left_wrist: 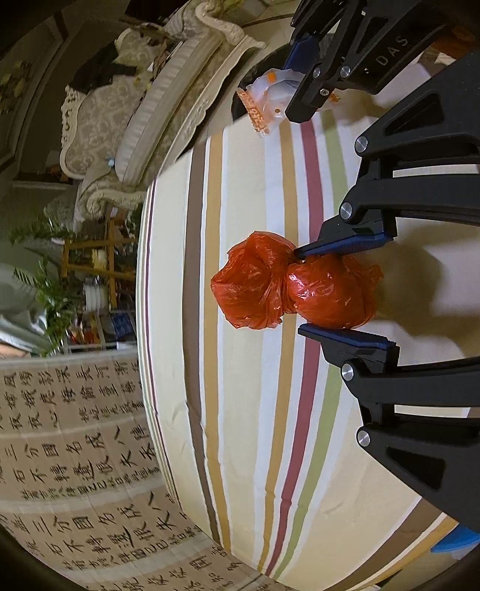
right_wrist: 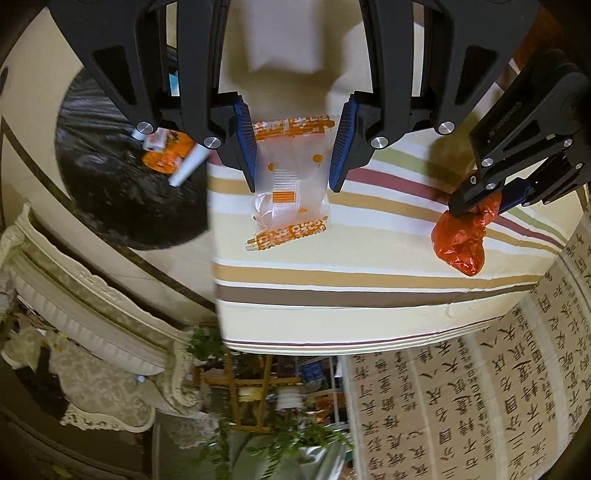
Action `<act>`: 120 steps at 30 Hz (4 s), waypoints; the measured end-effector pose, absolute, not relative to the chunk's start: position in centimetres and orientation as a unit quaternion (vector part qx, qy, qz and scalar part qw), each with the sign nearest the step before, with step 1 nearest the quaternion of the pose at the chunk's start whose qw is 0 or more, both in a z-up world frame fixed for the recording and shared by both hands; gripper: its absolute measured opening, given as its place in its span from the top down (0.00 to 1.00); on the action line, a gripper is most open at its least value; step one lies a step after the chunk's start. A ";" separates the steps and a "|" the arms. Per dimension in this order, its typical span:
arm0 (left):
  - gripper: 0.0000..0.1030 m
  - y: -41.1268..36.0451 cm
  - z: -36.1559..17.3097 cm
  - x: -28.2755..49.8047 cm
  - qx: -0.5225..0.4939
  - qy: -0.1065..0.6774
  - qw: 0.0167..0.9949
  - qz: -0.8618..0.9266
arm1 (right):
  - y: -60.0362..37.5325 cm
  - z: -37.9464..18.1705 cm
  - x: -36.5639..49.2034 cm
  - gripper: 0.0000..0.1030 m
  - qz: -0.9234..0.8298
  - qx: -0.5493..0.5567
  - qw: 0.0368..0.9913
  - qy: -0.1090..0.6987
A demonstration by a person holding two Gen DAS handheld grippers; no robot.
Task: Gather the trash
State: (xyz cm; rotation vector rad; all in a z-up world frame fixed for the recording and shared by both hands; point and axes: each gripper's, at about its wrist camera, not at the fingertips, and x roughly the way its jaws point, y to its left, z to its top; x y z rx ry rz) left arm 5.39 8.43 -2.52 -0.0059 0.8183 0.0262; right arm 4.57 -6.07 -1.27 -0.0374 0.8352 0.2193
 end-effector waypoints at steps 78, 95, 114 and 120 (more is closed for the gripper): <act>0.26 -4.0 -0.7 3.4 0.052 0.335 0.936 -0.094 | -21.6 -0.6 -0.8 0.36 -0.069 0.053 0.931 0.353; 0.26 -3.7 -0.6 3.0 0.049 0.332 0.938 -0.091 | -21.0 -0.2 -1.6 0.36 -0.068 0.049 0.935 0.346; 0.26 -3.8 -0.5 2.9 0.048 0.333 0.937 -0.092 | -21.1 -0.3 -1.5 0.35 -0.068 0.049 0.934 0.346; 0.26 -3.8 -0.5 2.9 0.049 0.332 0.937 -0.092 | -21.1 -0.3 -1.5 0.35 -0.067 0.048 0.934 0.346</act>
